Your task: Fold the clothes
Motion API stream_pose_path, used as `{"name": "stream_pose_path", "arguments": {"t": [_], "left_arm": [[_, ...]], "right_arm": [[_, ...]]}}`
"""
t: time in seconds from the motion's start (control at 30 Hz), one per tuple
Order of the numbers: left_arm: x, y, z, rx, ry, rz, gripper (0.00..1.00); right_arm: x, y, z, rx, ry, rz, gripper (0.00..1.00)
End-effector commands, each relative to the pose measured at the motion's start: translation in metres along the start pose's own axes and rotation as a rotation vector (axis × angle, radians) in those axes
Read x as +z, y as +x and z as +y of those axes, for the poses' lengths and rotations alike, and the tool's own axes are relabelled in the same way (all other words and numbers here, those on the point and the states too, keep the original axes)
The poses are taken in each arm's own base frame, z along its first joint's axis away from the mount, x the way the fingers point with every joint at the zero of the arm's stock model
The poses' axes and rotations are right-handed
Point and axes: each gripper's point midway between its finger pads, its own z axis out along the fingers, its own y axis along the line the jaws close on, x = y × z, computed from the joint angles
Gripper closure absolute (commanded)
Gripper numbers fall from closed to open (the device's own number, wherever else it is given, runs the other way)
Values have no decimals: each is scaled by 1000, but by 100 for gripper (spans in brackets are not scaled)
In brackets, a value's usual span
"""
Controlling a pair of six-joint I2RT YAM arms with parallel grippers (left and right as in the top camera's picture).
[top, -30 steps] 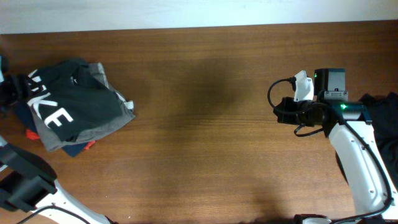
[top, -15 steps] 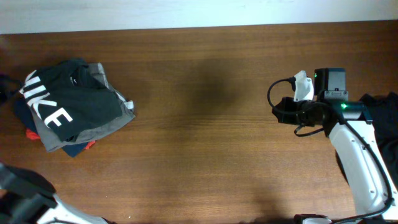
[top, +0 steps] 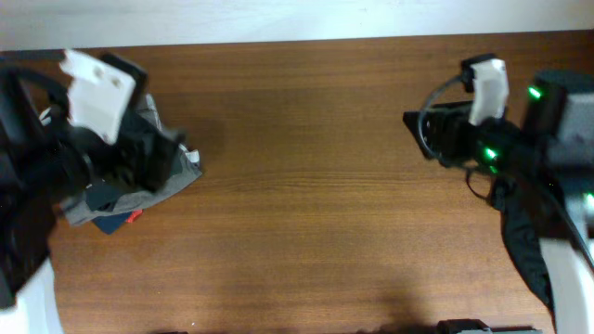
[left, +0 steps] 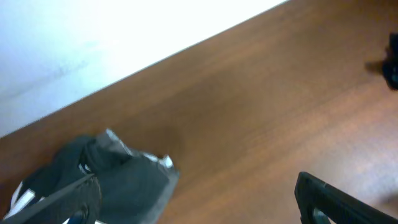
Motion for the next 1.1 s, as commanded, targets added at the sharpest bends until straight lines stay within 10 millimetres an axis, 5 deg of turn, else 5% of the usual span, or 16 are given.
{"name": "stream_pose_path", "arguments": {"t": [0.0,0.17,0.53,0.63,0.9,1.07], "left_arm": [[-5,25,-11,-36,-36,113,1],[-5,27,-29,-45,50,120,1],[-5,28,-29,-46,51,123,1],[-5,28,-29,-46,51,123,1],[-5,28,-29,-46,51,123,1],[-5,28,-29,-46,51,123,1]], "right_arm": [[-32,-4,23,-70,-15,-64,1],[-52,0,35,-85,-16,-90,1],[-42,1,29,-70,-14,-63,1],[-39,10,10,-62,92,-22,1],[-78,19,-14,-288,392,-106,1],[-91,61,-45,-307,573,-150,1]]}}
